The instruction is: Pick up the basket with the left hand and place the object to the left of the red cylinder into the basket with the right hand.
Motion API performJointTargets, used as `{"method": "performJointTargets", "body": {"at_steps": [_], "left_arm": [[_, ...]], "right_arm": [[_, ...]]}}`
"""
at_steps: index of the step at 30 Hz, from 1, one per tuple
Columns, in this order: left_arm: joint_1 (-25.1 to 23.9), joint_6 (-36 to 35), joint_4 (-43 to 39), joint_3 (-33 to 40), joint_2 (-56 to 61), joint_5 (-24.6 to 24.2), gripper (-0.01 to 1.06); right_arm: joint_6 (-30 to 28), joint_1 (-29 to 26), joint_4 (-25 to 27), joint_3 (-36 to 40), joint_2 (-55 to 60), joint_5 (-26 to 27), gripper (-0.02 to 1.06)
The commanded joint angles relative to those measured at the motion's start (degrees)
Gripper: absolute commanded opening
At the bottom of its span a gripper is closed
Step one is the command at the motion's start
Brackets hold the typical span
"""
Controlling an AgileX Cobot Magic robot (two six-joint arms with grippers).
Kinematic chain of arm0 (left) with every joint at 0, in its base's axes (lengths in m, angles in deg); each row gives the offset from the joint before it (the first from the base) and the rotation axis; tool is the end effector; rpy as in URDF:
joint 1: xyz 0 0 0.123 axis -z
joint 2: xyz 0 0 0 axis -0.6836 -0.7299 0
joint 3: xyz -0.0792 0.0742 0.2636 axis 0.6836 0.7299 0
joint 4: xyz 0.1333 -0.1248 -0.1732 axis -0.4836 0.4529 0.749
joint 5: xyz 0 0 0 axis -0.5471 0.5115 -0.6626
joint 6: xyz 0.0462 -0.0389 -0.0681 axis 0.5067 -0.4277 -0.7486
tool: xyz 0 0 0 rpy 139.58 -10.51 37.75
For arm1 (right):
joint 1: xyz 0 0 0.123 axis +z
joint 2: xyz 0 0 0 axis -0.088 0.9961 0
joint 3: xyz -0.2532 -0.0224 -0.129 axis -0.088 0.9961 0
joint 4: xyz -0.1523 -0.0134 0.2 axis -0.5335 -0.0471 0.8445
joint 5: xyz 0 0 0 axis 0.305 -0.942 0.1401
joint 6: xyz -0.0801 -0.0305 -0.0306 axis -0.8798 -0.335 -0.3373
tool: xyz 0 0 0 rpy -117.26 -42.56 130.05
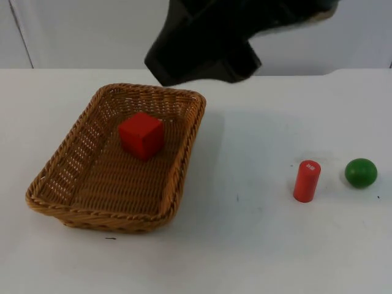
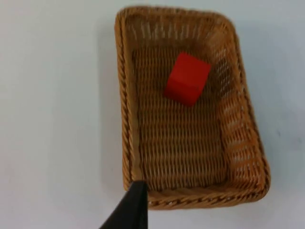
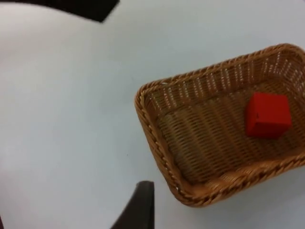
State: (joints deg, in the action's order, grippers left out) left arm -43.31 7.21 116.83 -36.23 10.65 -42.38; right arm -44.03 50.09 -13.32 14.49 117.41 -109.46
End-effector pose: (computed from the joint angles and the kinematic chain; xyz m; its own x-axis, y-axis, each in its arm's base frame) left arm 0.1594 -0.0282 0.3183 -0.6738 0.0157 -0.7387 0.2417 0.9494 -0.2003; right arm 0.1831 0.2656 0.3291 -0.2688 -0.5970 -0.7559 -0.8665 0.4926 -0.0810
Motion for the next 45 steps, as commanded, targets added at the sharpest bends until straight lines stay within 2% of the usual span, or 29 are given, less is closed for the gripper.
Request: {"method": "performJointTargets", "body": {"at_steps": [1,11,16,21,28,36,45], "left_arm": [[0.35,-0.14,-0.36,0.27,1.98,-0.31,0.98],[0.35,-0.14,-0.71,0.67,11.73,-3.40,0.98],[0.35,-0.30,-0.49,5.01,17.46,-2.88,0.98],[0.35,-0.51,-0.49,8.10,22.33,-3.26,0.98],[0.35,-2.01,-0.65,8.09,27.41,-4.90,0.98],[0.35,-3.76,0.16,8.09,30.24,-5.41,0.98],[0.35,-4.89,-3.62,8.09,33.11,-6.00,0.98]], "right_arm": [[0.56,0.06,-0.02,0.96,-0.30,2.13,0.87],[2.81,0.06,-0.02,5.17,-0.30,5.97,0.87],[4.63,0.06,-0.06,8.50,-0.30,7.63,0.87],[4.63,0.06,-0.06,10.02,-0.30,8.35,0.87],[5.71,0.06,-0.06,10.78,-1.30,8.30,0.87],[4.43,0.06,-0.21,11.09,-8.15,8.13,0.87],[2.54,0.06,-0.45,20.94,-18.74,12.99,0.87]]}}
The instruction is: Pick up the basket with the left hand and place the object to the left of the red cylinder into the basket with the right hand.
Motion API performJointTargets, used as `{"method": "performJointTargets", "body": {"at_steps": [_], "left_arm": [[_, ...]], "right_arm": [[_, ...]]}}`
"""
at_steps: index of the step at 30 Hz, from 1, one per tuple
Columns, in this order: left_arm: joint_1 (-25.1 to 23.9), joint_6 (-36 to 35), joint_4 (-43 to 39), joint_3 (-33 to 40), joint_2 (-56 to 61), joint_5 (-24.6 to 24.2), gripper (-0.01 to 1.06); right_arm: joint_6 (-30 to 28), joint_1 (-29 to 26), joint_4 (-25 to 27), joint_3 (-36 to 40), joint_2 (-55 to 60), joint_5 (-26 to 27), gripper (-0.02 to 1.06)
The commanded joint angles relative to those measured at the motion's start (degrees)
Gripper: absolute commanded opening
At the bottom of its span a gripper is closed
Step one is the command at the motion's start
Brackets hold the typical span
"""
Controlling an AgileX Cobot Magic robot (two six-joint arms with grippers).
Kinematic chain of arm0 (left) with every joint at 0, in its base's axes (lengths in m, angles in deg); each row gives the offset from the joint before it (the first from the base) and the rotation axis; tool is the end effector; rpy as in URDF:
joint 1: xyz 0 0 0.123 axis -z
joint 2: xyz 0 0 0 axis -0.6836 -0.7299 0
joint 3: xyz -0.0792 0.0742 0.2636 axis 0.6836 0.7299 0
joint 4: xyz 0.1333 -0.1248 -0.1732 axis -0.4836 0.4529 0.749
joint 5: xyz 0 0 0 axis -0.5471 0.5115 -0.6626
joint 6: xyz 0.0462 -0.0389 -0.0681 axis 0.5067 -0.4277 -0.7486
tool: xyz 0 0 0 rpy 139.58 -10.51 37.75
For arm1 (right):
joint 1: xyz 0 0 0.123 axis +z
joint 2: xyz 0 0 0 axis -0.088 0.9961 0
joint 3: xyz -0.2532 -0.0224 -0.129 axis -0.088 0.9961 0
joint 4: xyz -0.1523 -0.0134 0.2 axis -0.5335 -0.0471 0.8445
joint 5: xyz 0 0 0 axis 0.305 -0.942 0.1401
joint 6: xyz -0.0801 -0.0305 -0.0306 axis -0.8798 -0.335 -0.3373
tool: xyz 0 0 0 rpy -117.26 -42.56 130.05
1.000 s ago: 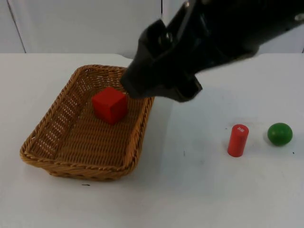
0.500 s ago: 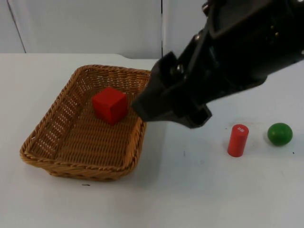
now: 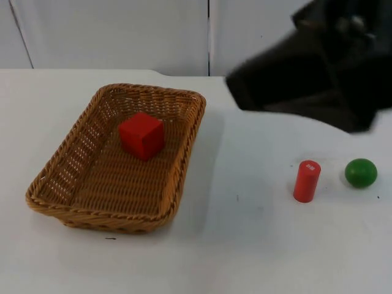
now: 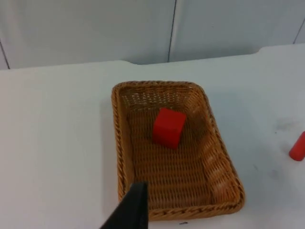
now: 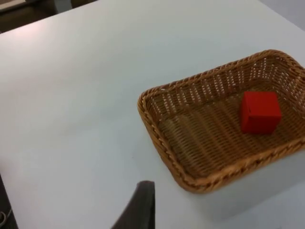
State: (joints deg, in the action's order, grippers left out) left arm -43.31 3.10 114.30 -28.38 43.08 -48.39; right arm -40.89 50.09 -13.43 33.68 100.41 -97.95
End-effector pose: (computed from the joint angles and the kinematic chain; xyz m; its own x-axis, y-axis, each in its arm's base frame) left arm 0.0414 -0.0287 0.3232 -0.4149 0.0117 -0.9098 0.2907 0.9492 -0.1204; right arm 0.1403 0.2031 0.3197 -0.2417 -0.4610 -0.8538 -0.8431 0.5354 -0.0505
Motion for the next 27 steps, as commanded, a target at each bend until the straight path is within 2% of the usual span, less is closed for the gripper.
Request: {"method": "performJointTargets", "body": {"at_steps": [1,6,9,12,13,18,22,27], "left_arm": [[0.35,-0.89,-1.99,0.24,1.21,0.01,0.98],[0.35,-5.91,-8.20,0.24,6.02,-0.19,0.98],[0.19,-9.98,-12.56,0.24,11.18,-2.07,0.98],[0.14,-13.44,-15.61,0.24,15.69,-6.09,0.98],[0.14,-13.44,-15.61,0.24,15.69,-6.09,0.98],[0.14,-19.04,-25.40,0.42,16.76,-16.13,0.98],[0.14,-19.04,-24.79,1.64,16.76,-17.35,0.98],[0.14,-18.72,-23.20,3.66,16.76,-15.02,0.98]], "right_arm": [[-0.60,0.06,-0.34,3.52,-3.41,1.76,0.87],[-0.48,0.06,-0.17,9.16,-9.47,2.28,0.87],[-0.06,0.06,-0.09,11.90,-14.03,1.58,0.87],[-0.06,0.06,-0.20,13.35,-18.32,1.18,0.87],[-0.06,0.06,-0.20,13.35,-18.32,1.18,0.87],[-0.06,0.06,-0.20,13.57,-23.57,-2.59,0.87],[-0.06,0.06,-0.34,13.57,-25.61,-4.42,0.87],[-0.06,0.06,-0.34,13.57,-27.29,-6.07,0.87]]}}
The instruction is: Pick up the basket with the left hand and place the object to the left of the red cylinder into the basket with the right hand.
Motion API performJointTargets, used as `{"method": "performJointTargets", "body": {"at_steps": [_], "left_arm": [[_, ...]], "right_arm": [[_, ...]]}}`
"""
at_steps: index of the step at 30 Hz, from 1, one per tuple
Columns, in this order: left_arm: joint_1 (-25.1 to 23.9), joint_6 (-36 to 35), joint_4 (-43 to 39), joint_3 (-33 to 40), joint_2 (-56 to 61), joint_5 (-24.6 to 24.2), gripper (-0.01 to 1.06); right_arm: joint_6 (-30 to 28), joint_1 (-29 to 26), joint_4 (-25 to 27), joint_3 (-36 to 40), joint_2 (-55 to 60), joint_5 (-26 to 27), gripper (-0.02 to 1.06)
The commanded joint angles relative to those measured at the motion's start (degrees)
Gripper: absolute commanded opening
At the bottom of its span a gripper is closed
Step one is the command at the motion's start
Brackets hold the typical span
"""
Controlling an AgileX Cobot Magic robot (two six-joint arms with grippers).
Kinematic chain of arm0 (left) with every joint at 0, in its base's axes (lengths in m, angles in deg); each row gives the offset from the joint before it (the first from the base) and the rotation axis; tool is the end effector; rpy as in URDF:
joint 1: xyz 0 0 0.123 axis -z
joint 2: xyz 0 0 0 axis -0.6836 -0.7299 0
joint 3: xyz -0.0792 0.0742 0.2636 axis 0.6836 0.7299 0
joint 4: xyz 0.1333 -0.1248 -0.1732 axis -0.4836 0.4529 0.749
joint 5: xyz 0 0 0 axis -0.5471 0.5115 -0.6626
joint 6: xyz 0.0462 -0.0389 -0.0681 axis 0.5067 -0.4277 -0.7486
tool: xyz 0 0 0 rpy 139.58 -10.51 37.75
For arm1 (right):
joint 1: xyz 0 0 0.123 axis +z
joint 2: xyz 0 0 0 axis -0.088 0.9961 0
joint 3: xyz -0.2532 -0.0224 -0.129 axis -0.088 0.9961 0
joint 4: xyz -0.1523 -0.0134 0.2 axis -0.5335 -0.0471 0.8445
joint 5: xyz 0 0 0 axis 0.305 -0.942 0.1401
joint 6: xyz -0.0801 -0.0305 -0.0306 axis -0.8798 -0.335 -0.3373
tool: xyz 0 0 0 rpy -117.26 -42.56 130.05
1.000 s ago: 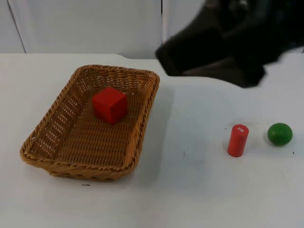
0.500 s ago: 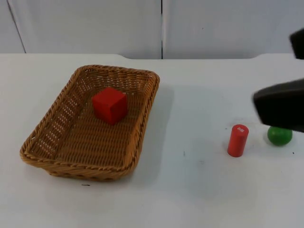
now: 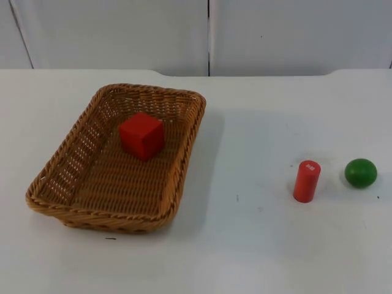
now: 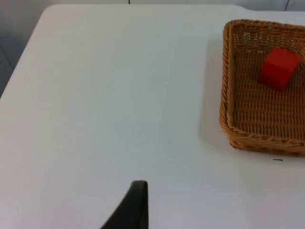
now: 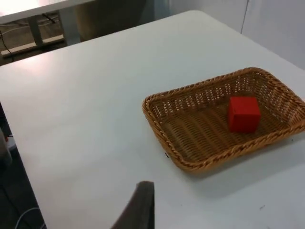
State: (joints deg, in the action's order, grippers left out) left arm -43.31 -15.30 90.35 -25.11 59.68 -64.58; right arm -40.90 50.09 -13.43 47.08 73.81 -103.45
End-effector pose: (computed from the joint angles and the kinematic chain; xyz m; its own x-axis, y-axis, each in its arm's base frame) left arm -0.0147 -0.0005 0.2826 -0.5037 -0.0308 -0.8633 -0.0126 0.9995 -0.0283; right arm 0.0784 0.1145 0.3233 -0.1725 -0.3639 -0.9153 -0.8406 0.5388 -0.0558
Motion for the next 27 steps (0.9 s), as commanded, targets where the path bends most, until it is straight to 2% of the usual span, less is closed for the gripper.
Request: {"method": "performJointTargets", "body": {"at_steps": [1,5,14,19,27], "left_arm": [[0.14,-0.32,0.63,1.33,0.16,2.01,0.98],[0.14,-0.32,0.74,3.04,0.16,5.07,0.98],[0.14,0.26,0.89,3.11,0.16,4.97,0.98],[0.14,0.26,0.89,3.11,0.16,4.97,0.98],[0.14,0.26,1.01,3.11,0.16,4.97,0.98]], "right_arm": [[-0.05,0.06,-0.34,0.18,-0.91,-1.01,0.87],[-0.31,0.06,-0.47,0.18,-1.89,-3.66,0.87],[-1.27,0.06,-1.73,0.18,-7.95,-8.38,0.87],[-1.13,0.06,-3.49,0.18,-13.72,-16.35,0.87],[0.66,0.06,-3.61,0.18,-20.20,-20.33,0.87]]}}
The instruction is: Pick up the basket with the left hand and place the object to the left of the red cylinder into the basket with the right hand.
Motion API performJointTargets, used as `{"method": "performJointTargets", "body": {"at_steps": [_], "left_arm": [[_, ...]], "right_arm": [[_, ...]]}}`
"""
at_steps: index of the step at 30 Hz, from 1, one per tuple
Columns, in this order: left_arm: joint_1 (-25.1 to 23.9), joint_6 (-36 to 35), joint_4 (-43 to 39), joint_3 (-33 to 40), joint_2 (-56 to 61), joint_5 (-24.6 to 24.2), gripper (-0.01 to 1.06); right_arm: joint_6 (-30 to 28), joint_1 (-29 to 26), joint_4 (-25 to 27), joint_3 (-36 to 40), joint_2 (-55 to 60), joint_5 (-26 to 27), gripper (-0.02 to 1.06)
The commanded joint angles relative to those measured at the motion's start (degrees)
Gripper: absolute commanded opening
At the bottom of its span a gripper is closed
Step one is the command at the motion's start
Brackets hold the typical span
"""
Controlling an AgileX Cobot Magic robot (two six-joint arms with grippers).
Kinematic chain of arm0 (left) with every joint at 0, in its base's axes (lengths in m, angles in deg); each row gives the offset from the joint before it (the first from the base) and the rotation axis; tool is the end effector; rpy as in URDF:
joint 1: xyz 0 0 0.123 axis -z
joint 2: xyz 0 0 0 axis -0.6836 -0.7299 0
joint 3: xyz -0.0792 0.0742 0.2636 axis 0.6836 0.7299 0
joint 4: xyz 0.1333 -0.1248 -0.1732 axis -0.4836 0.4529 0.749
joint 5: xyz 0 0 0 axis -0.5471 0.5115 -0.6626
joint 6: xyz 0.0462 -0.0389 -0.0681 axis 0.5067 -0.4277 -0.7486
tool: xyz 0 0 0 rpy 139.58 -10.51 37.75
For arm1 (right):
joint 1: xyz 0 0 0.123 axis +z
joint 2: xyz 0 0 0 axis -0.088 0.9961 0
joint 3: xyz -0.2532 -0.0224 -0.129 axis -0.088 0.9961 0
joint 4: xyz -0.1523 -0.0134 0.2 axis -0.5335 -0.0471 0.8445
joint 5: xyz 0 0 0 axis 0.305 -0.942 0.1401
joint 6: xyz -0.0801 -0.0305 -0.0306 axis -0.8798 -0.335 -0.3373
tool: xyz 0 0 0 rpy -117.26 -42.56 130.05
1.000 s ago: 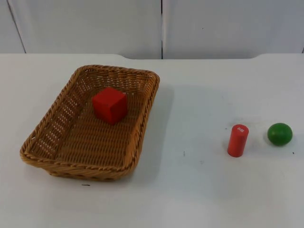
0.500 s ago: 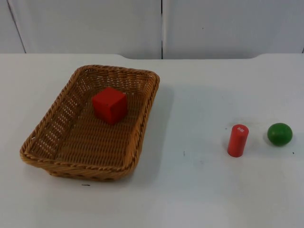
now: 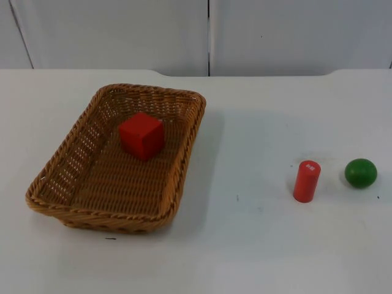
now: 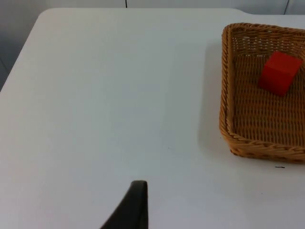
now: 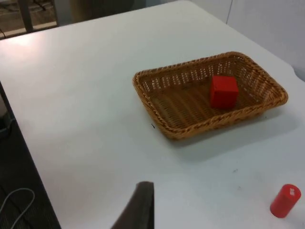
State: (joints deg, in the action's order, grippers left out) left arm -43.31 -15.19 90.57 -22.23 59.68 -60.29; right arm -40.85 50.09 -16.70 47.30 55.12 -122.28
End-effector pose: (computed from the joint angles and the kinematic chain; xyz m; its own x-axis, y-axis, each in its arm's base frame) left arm -0.0055 -0.0008 0.2748 -0.4824 -0.0311 -0.8754 -0.0093 0.9995 -0.0304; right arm 0.0358 0.0484 0.3271 -0.1388 -0.3955 -0.9079 -0.8316 0.5443 -0.1100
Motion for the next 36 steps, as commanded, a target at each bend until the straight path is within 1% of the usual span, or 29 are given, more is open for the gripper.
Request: {"method": "performJointTargets", "body": {"at_steps": [1,2,4,7,9,10,13,14,19,21,22,25,32,35,36], "left_arm": [[0.14,0.15,0.79,0.22,0.16,0.67,0.98],[0.14,0.15,0.79,0.22,0.16,0.67,0.98],[0.14,0.26,0.79,0.22,0.16,0.67,0.98],[0.14,0.42,0.79,0.22,0.16,0.67,0.98],[0.14,0.42,0.79,0.22,0.16,0.67,0.98],[0.14,0.70,0.79,0.22,0.16,0.67,0.99],[0.14,1.01,0.79,0.22,0.16,0.67,1.05],[0.14,1.01,0.79,0.22,0.16,0.67,1.05],[0.14,1.01,0.89,0.22,0.16,0.67,1.05],[0.14,1.01,0.89,0.22,0.16,0.67,1.05],[0.14,1.01,0.89,0.22,0.16,0.67,1.05],[0.14,1.01,0.89,0.22,0.16,0.67,1.05],[0.14,1.01,0.89,0.22,0.16,0.67,1.05],[0.14,1.40,0.71,0.22,0.16,0.67,1.05],[0.14,1.40,0.71,0.22,0.16,0.67,1.05]], "right_arm": [[1.37,0.06,-0.34,-0.05,-2.22,-2.52,0.87],[1.37,0.06,-0.34,-0.05,-2.22,-2.52,0.87],[1.95,0.06,-0.34,-0.05,-4.27,-4.94,0.87],[2.35,0.06,-0.34,-0.05,-5.39,-5.89,0.87],[2.75,0.06,-0.34,-0.05,-6.70,-7.71,0.87],[3.00,0.06,-0.34,-0.05,-7.05,-8.72,0.87],[4.29,0.06,-0.34,-0.05,-8.61,-11.54,0.87],[4.29,0.06,-0.34,-0.05,-8.61,-11.54,0.87],[4.89,0.06,-0.34,-0.05,-12.45,-15.50,0.87],[5.33,0.06,-0.47,-0.05,-13.55,-16.21,0.87],[5.33,0.06,-0.66,-0.05,-14.57,-17.06,0.87],[7.48,0.06,-4.01,-0.05,-18.66,-20.40,0.87],[7.80,0.19,-4.31,0.76,-20.42,-22.55,0.87],[7.68,0.19,-3.98,4.63,-20.42,-21.27,0.87],[7.68,0.19,-3.41,4.41,-20.42,-19.52,0.87]]}}
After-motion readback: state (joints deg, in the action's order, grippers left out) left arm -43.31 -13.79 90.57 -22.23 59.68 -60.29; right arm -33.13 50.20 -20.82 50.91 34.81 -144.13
